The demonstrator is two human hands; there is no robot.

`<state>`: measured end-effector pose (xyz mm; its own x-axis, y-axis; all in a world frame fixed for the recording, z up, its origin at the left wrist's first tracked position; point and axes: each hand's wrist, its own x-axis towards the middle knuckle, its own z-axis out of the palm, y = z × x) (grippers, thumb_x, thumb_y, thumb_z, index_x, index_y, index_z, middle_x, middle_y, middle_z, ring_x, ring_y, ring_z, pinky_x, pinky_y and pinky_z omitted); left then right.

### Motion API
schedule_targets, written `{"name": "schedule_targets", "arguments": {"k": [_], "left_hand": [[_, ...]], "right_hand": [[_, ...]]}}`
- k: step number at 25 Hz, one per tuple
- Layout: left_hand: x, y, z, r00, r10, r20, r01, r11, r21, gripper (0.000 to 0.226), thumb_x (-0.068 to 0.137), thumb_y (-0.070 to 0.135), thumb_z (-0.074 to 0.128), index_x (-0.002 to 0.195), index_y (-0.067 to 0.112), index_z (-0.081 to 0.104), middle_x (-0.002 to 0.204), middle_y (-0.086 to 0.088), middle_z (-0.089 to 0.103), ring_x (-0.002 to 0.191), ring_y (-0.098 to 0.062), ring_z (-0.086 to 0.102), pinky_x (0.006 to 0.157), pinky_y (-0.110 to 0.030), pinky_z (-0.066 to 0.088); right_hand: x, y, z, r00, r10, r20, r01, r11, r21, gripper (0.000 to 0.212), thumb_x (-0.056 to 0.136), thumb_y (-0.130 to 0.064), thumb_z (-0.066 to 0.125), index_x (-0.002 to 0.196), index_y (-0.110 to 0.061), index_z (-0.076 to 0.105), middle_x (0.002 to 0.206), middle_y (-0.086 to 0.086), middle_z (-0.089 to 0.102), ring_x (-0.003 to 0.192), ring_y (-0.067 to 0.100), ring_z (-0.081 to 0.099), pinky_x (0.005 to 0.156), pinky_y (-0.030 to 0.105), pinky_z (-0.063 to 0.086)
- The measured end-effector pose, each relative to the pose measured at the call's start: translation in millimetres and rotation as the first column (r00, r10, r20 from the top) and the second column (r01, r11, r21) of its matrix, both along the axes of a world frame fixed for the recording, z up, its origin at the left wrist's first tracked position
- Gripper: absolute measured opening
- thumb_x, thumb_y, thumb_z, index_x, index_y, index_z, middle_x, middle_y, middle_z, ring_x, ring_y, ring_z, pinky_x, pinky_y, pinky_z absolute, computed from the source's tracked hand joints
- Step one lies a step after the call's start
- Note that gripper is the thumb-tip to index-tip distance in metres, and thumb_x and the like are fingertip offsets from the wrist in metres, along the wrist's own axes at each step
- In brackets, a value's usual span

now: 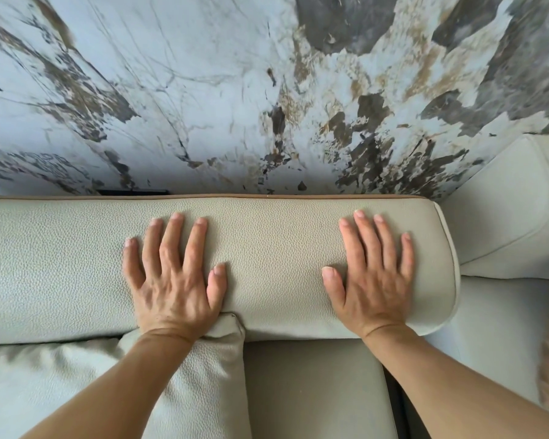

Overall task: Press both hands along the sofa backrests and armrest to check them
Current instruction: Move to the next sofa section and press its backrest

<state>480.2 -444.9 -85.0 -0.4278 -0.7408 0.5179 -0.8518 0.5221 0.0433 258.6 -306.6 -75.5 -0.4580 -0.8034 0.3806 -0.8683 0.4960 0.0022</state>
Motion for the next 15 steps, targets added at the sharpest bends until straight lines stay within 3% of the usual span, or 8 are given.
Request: {"name": "schedule_targets", "arguments": {"k": [15], "left_hand": [[-32.3, -41.1, -4.6, 0.998, 0.059, -0.019, -0.060, 0.998, -0.013, 0.062, 0.092, 0.053, 0.025, 0.146, 0.023, 0.034, 0.147, -0.012, 0.042, 0.138, -0.035, 0.032, 0.114, -0.057, 0.017]], "right_hand": [[-38.7, -55.8, -0.4, 0.998, 0.067, 0.006, -0.066, 0.998, -0.020, 0.069, 0.093, -0.057, 0.017, 0.147, -0.019, 0.033, 0.154, 0.006, 0.036, 0.143, 0.030, 0.028, 0.115, 0.058, 0.015]]}}
